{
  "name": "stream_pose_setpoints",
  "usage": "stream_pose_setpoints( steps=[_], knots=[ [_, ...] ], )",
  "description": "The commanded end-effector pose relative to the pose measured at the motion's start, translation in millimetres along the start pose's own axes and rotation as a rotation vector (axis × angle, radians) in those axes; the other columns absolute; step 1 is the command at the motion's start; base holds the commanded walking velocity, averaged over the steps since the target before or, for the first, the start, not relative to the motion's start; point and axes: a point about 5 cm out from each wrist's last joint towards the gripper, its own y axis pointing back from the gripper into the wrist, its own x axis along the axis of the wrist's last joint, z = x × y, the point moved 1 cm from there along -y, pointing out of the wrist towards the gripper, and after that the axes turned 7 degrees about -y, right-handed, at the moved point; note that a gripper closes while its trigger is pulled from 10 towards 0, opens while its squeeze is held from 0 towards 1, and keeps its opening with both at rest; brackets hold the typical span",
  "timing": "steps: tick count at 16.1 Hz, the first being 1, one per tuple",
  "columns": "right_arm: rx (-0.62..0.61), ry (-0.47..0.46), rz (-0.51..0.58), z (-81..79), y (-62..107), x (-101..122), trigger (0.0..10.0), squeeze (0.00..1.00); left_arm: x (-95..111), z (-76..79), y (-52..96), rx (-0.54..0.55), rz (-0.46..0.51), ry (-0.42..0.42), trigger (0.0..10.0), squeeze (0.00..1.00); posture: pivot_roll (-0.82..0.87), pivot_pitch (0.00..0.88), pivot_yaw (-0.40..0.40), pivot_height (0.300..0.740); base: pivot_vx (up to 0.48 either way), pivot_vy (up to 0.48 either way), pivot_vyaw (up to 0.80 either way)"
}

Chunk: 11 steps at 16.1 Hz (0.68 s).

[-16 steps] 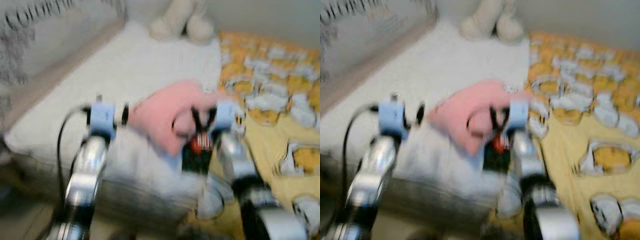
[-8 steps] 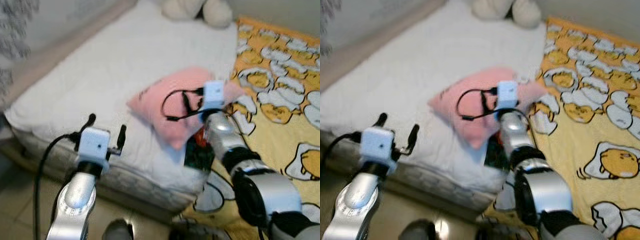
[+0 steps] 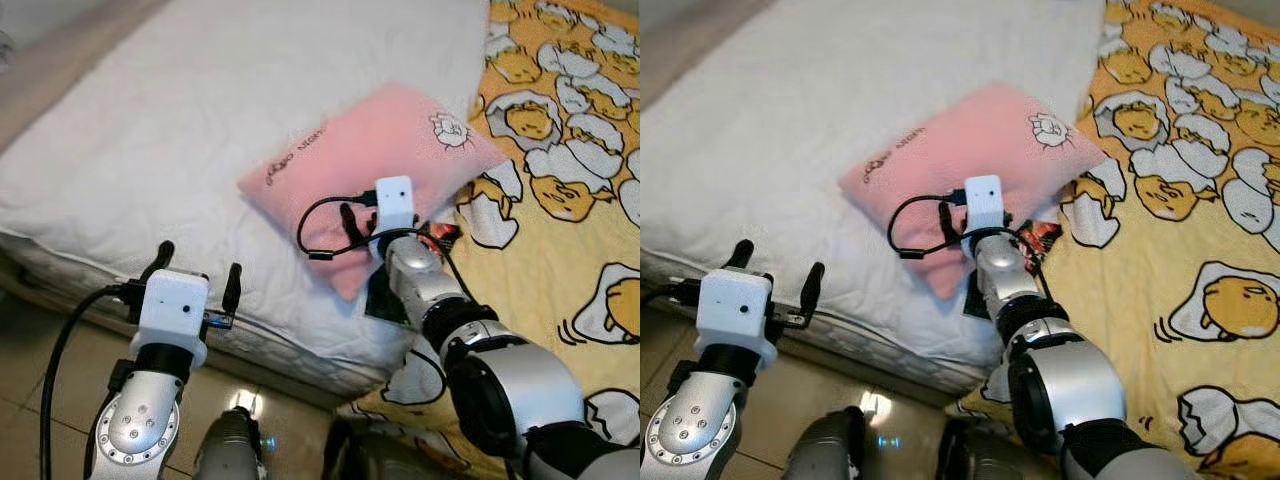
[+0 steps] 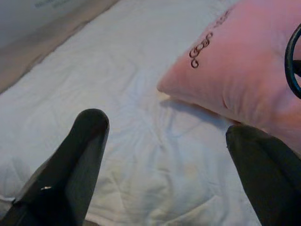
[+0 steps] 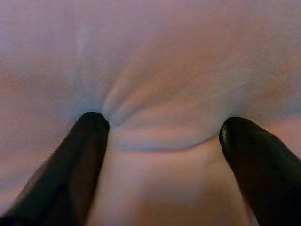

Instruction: Clean up the room

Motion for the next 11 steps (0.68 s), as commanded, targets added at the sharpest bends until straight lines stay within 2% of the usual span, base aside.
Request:
stream_pose_setpoints(
  steps=[1, 7, 11],
  knots=[
    [-0.022, -0.030, -0.134, 4.8, 6.2, -31, 0.0, 0.00, 3, 0.5, 1.5, 0.004, -0.001, -0.006, 10.0, 0.00, 0.39, 0.301, -0.144, 0.740, 0.000, 0.000, 0.00],
    [-0.026, -0.049, -0.146, 7.0, 7.0, -33, 0.0, 0.00, 7, 3.0, -9.1, -0.014, 0.019, -0.015, 10.0, 0.00, 0.36, 0.271, -0.127, 0.740, 0.000, 0.000, 0.00],
    [-0.020, -0.075, -0.156, 5.9, 7.6, -36, 0.0, 0.00, 12, 9.4, -15.1, -0.058, 0.050, 0.021, 10.0, 0.00, 0.35, 0.258, -0.124, 0.740, 0.000, 0.000, 0.00]
  ],
)
